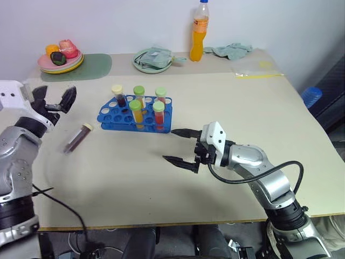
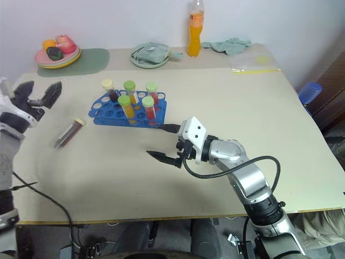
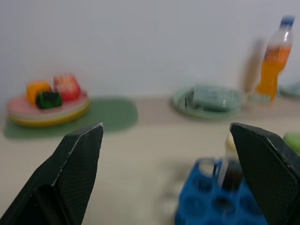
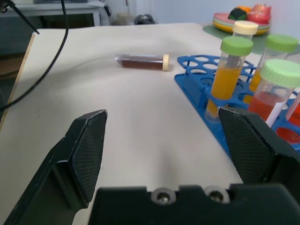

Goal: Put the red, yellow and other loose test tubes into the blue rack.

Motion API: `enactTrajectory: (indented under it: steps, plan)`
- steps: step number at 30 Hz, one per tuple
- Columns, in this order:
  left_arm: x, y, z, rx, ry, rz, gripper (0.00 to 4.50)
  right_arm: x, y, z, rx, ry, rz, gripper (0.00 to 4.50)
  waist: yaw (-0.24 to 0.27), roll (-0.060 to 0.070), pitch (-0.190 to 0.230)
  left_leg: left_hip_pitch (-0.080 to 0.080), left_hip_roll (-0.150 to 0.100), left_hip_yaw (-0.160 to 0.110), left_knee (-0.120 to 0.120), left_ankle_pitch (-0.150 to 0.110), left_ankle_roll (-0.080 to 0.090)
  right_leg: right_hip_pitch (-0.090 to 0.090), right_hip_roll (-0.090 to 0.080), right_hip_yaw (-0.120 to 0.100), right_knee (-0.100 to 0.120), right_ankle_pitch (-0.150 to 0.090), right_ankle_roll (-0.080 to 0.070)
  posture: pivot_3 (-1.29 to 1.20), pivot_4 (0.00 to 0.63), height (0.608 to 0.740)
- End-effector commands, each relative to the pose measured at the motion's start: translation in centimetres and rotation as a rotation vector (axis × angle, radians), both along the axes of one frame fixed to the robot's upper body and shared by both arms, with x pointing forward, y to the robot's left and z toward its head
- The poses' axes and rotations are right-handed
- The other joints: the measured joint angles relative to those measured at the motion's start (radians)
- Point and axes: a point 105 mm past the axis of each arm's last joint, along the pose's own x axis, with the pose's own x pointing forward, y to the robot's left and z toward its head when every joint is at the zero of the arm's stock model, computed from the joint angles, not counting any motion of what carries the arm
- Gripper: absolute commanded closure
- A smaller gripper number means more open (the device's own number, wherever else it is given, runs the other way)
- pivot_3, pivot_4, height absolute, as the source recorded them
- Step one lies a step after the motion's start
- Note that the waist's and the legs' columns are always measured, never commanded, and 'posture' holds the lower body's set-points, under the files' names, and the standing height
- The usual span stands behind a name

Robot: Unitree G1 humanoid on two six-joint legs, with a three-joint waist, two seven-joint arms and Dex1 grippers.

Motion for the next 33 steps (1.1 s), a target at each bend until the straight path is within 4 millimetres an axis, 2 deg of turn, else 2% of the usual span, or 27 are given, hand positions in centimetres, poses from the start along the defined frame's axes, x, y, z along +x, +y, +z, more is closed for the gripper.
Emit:
enactTrajectory:
  steps: [1, 3, 4, 6, 10, 12, 14, 16, 20, 21, 22, 24, 26, 28, 30, 32, 33]
  plan:
    - [0.9, 1.1, -3.0, 0.165, 0.315, 0.032, 0.04, -0.1, 0.5, 1.0, 0.025, -0.042, 0.024, 0.31, -0.002, 0.000, 0.000, 0.000, 0.000, 0.000, 0.000, 0.000, 0.000, 0.000, 0.000, 0.000, 0.000, 0.000, 0.000, 0.00, 0.150, 0.740]
    - [0.7, 2.5, -4.9, 0.285, 0.560, 0.115, 0.04, -0.1, 0.6, 1.0, 0.027, -0.043, 0.021, 0.31, -0.003, 0.000, 0.000, 0.000, 0.000, 0.001, -0.001, 0.000, 0.000, -0.001, 0.000, 0.000, 0.000, 0.000, 0.000, 0.00, 0.150, 0.740]
    - [0.8, 2.8, -5.0, 0.310, 0.608, 0.135, 0.04, 0.0, 0.6, 1.0, 0.027, -0.043, 0.018, 0.31, -0.004, 0.000, 0.001, 0.000, 0.000, 0.001, 0.000, 0.000, 0.000, -0.001, 0.001, 0.000, 0.001, 0.000, 0.000, 0.00, 0.150, 0.740]
    - [0.5, 3.1, -6.1, 0.294, 0.818, 0.142, 0.04, 0.0, 0.5, 1.0, 0.029, -0.046, 0.012, 0.31, -0.002, -0.001, 0.001, 0.000, 0.000, 0.002, 0.000, 0.000, 0.000, -0.001, 0.001, 0.000, 0.002, 0.000, 0.000, 0.00, 0.150, 0.740]
    - [1.0, 1.8, -6.3, 0.281, 0.948, 0.030, 0.04, 0.0, 0.6, 1.0, 0.034, -0.047, 0.006, 0.31, -0.003, 0.000, 0.001, 0.000, 0.000, 0.003, 0.000, 0.000, 0.000, -0.001, 0.001, 0.000, 0.002, 0.000, 0.000, 0.00, 0.150, 0.740]
    - [1.2, 1.8, -6.7, 0.322, 1.000, -0.002, 0.04, -0.1, 0.7, 1.0, 0.037, -0.046, 0.003, 0.31, -0.005, 0.000, 0.001, 0.000, 0.000, 0.003, 0.000, 0.000, 0.000, -0.002, 0.001, 0.000, 0.002, 0.000, 0.000, 0.00, 0.150, 0.740]
    - [1.3, 2.2, -7.1, 0.366, 1.031, -0.018, 0.57, -0.1, 0.8, 1.0, 0.041, -0.045, 0.001, 0.31, -0.011, 0.000, 0.001, 0.000, 0.000, 0.003, -0.001, 0.000, 0.000, -0.002, 0.001, 0.000, 0.002, 0.000, 0.000, 0.00, 0.150, 0.740]
    - [1.3, 2.7, -7.5, 0.391, 1.062, -0.028, 1.33, -0.2, 0.8, 1.0, 0.044, -0.042, -0.003, 0.31, -0.020, 0.000, 0.001, 0.000, 0.000, 0.003, -0.001, 0.000, 0.000, -0.002, 0.001, 0.000, 0.002, 0.000, 0.000, 0.00, 0.150, 0.740]
    - [1.2, 3.7, -8.5, 0.387, 1.114, -0.033, 3.52, -0.2, 0.8, 0.9, 0.052, -0.035, -0.015, 0.31, -0.025, -0.001, 0.001, 0.000, 0.000, 0.003, -0.001, 0.000, 0.000, -0.003, 0.001, 0.000, 0.003, -0.001, 0.000, 0.00, 0.150, 0.740]
    - [1.1, 4.1, -8.5, 0.388, 1.114, -0.018, 3.80, -0.2, 0.8, 1.0, 0.053, -0.035, -0.018, 0.31, -0.025, 0.000, 0.001, 0.000, 0.000, 0.003, -0.001, 0.000, 0.000, -0.003, 0.001, 0.000, 0.003, -0.001, 0.000, 0.00, 0.150, 0.740]
    - [1.1, 4.4, -8.5, 0.388, 1.113, -0.009, 3.81, -0.2, 0.8, 1.0, 0.054, -0.035, -0.020, 0.31, -0.025, 0.000, 0.001, 0.000, 0.000, 0.003, -0.001, 0.000, 0.000, -0.002, 0.001, 0.000, 0.003, -0.001, 0.000, 0.00, 0.150, 0.740]
    - [1.3, 6.1, -7.6, 0.367, 1.058, 0.090, 3.81, -0.2, 0.7, 1.0, 0.053, -0.034, -0.024, 0.31, -0.027, 0.000, 0.001, 0.000, 0.001, 0.003, -0.001, 0.000, 0.000, -0.003, 0.001, 0.000, 0.003, -0.001, 0.000, 0.00, 0.150, 0.740]
    - [3.0, 8.0, -5.1, 0.330, 0.819, 0.218, 3.81, -0.3, 0.6, 0.9, 0.053, -0.031, -0.025, 0.31, -0.028, -0.001, 0.001, 0.000, 0.001, 0.002, -0.001, 0.000, 0.000, -0.003, 0.001, 0.000, 0.004, -0.001, 0.000, 0.00, 0.150, 0.740]
    - [4.3, 8.9, -2.4, 0.332, 0.575, 0.304, 3.81, -0.3, 0.6, 0.9, 0.054, -0.026, -0.024, 0.31, -0.027, -0.002, 0.001, -0.001, 0.002, -0.001, -0.001, 0.000, 0.000, -0.005, 0.001, 0.000, 0.004, -0.001, 0.000, 0.00, 0.150, 0.740]
    - [5.3, 7.9, 1.8, 0.457, 0.188, 0.392, 3.81, -0.4, 0.6, 0.8, 0.056, -0.019, -0.020, 0.31, -0.025, -0.002, 0.001, -0.003, 0.001, -0.001, 0.000, 0.000, 0.000, -0.006, 0.000, 0.000, 0.004, -0.001, 0.000, 0.00, 0.150, 0.740]
    - [4.8, 5.0, 3.4, 0.283, -0.056, 0.338, 3.81, -0.4, 0.5, 0.8, 0.056, -0.016, -0.019, 0.31, -0.011, -0.002, 0.000, -0.003, 0.001, -0.001, 0.000, 0.001, -0.001, -0.006, -0.002, 0.001, 0.004, 0.000, 0.000, 0.00, 0.150, 0.740]
    - [4.4, 4.0, 3.5, 0.191, -0.116, 0.304, 3.81, -0.3, 0.5, 0.8, 0.056, -0.015, -0.019, 0.31, 0.001, -0.002, 0.000, -0.004, 0.001, -0.001, 0.000, 0.003, -0.004, -0.006, -0.003, 0.001, 0.003, 0.000, 0.000, 0.00, 0.150, 0.740]
